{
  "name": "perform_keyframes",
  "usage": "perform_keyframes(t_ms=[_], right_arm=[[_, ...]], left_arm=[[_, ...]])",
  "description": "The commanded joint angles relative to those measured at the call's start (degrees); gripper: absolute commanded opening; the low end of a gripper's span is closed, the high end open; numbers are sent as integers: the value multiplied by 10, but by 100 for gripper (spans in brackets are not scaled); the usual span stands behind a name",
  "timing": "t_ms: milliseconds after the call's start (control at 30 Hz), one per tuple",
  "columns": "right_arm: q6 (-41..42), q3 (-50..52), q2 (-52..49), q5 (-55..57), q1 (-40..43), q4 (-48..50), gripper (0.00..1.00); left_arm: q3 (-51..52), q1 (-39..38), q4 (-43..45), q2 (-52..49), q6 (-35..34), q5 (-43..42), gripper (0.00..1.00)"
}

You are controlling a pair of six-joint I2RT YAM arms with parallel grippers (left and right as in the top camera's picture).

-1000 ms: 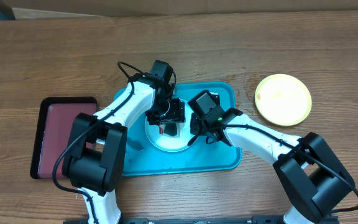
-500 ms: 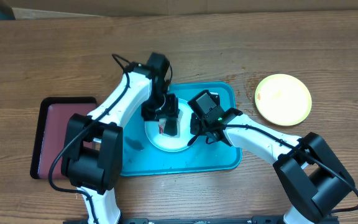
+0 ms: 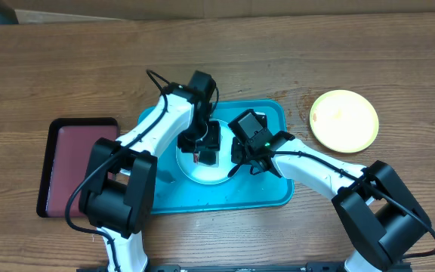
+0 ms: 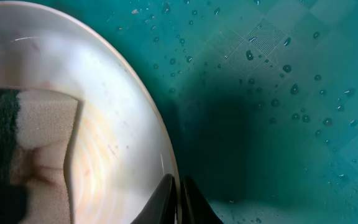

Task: Clean dirty plates on tray and stack at the side
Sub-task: 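Scrub the light blue plate with the sponge while the right gripper holds it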

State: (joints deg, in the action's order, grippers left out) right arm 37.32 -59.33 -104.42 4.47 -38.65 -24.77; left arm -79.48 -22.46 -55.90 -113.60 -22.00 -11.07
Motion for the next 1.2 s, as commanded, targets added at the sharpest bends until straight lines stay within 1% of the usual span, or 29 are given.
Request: perform_keyframes(t_ms=[0,33,100,133,167,200,233,267,400,500,600,767,900,1033,1167], right_arm=[[2,1,-2,7,2,2,6],[2,1,-2,7,2,1,6],[2,1,-2,7,2,1,6],[2,1,-2,7,2,1,6],[2,1,-2,7,2,1,6],[2,1,-2,7,2,0,6],[2,1,-2,7,2,0,6],[2,1,-2,7,2,0,6],[2,1,-2,7,2,1,6],[2,1,-2,7,2,1,6],[2,1,-2,7,2,-1,6],[2,1,-2,7,2,-4,6],[2,1,-2,7,2,-4,6],[2,1,-2,7,2,-4,6],[2,1,-2,7,2,-4,6]], left_arm=[[22,-12,9,0,-12,8,52],[22,-13,9,0,-12,8,47],[22,-14,9,0,-12,8,29],[22,-14,9,0,-12,10,23],[22,-13,9,0,-12,10,20],[21,-12,9,0,-12,10,15],[20,-11,6,0,-12,10,7],[18,-11,2,0,-14,10,4],[16,-14,-2,0,-13,10,4],[21,-17,1,0,-13,37,4],[36,-19,0,0,-21,120,4],[76,-11,-2,0,-90,278,4],[103,6,-7,0,-135,377,4],[88,21,-29,1,-143,424,4],[28,26,-83,4,-170,427,4]])
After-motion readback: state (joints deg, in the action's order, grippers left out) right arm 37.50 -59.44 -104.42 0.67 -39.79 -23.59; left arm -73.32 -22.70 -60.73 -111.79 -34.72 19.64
